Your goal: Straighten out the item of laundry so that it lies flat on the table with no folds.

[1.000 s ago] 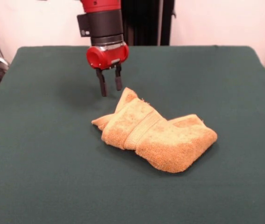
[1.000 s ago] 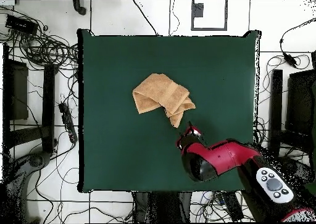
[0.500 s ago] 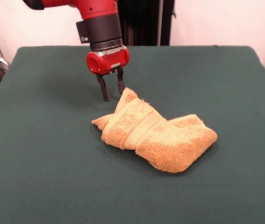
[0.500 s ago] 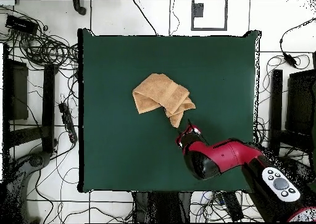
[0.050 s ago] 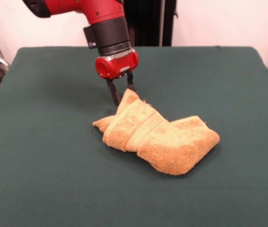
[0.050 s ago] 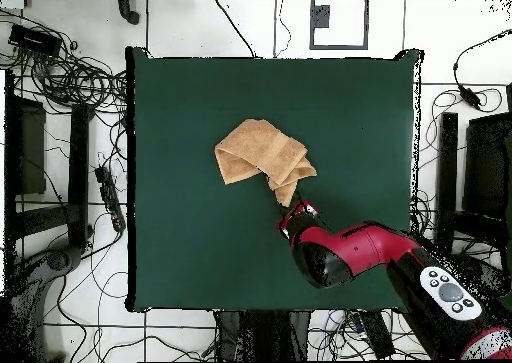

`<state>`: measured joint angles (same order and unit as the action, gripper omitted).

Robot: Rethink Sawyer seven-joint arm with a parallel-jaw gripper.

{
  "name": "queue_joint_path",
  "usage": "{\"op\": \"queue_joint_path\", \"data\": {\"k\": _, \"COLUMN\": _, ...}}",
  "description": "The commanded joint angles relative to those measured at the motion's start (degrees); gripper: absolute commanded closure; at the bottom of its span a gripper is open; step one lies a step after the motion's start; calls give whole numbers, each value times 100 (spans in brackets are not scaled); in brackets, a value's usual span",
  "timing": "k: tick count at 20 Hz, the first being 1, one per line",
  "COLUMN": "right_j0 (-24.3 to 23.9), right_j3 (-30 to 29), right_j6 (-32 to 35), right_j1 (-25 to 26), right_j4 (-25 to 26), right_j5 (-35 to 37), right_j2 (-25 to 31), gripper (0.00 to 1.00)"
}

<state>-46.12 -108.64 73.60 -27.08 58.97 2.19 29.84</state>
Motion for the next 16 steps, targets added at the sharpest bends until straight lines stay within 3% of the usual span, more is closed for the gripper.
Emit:
{"op": "queue_joint_path", "data": {"k": 1, "right_j0": 110, "right_j3": -57, "right_j6": -36, "right_j1": 38, "right_j4": 232, "right_j5": 307, "right_j2": 729, "gripper": 0}}
{"op": "queue_joint_path", "data": {"k": 7, "right_j0": 278, "right_j3": -79, "right_j6": 207, "right_j1": -181, "right_j4": 367, "right_j5": -108, "right_j2": 567, "gripper": 0}}
{"op": "queue_joint_path", "data": {"k": 16, "right_j0": 1005, "right_j3": 112, "right_j6": 558, "right_j1": -671, "right_j4": 383, "right_j5": -1012, "right_j2": -337, "gripper": 0}}
